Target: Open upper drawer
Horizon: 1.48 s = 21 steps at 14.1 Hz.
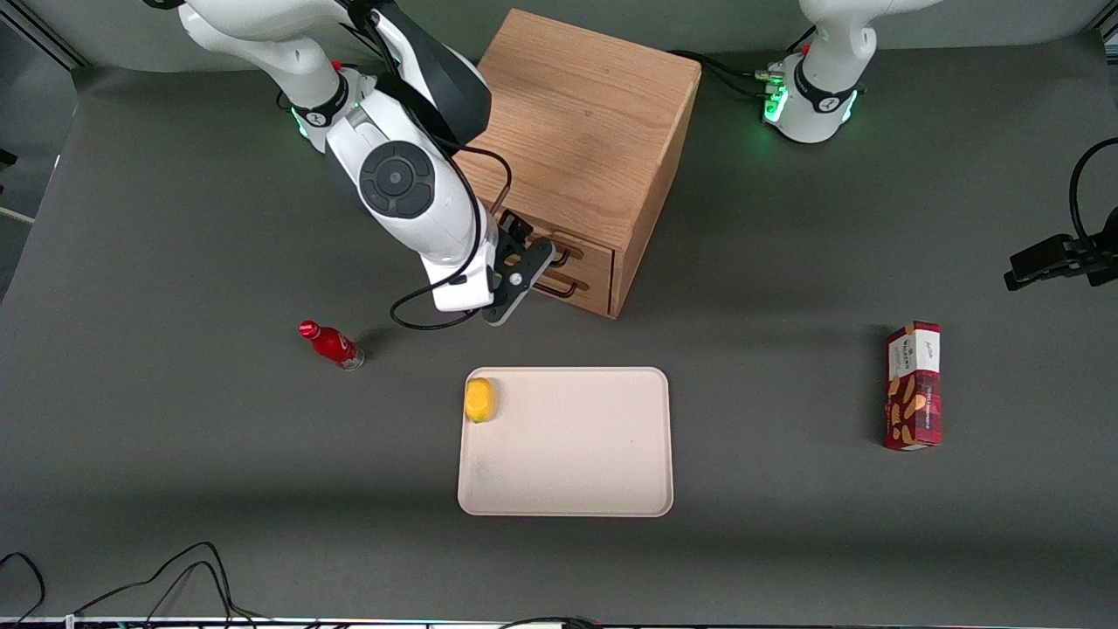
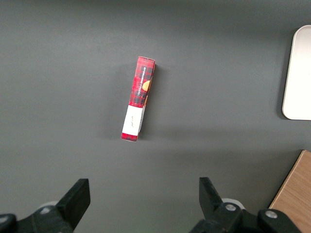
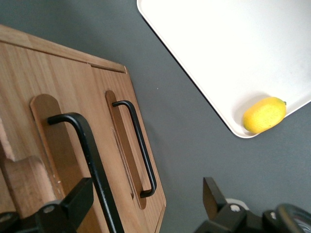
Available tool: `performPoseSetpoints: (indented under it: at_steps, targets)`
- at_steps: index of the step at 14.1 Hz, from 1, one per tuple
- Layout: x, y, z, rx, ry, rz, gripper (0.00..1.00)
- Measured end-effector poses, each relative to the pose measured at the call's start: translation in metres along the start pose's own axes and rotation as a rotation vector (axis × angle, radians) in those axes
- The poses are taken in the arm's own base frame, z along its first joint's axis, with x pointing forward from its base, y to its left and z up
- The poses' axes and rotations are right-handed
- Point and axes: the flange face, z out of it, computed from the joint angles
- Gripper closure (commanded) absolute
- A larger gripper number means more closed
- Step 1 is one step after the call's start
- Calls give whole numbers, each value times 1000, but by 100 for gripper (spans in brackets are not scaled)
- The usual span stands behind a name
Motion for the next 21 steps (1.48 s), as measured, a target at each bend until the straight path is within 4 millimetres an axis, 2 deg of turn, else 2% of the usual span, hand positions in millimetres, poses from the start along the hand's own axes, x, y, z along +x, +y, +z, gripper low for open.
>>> performPoseSetpoints:
  at_steps: [7, 14, 21]
  targets:
    - [-9, -9, 18, -8, -6, -11, 0]
    - [-11, -5, 24, -14, 9, -10, 0]
    - [-9, 1, 39, -10, 13, -7, 0]
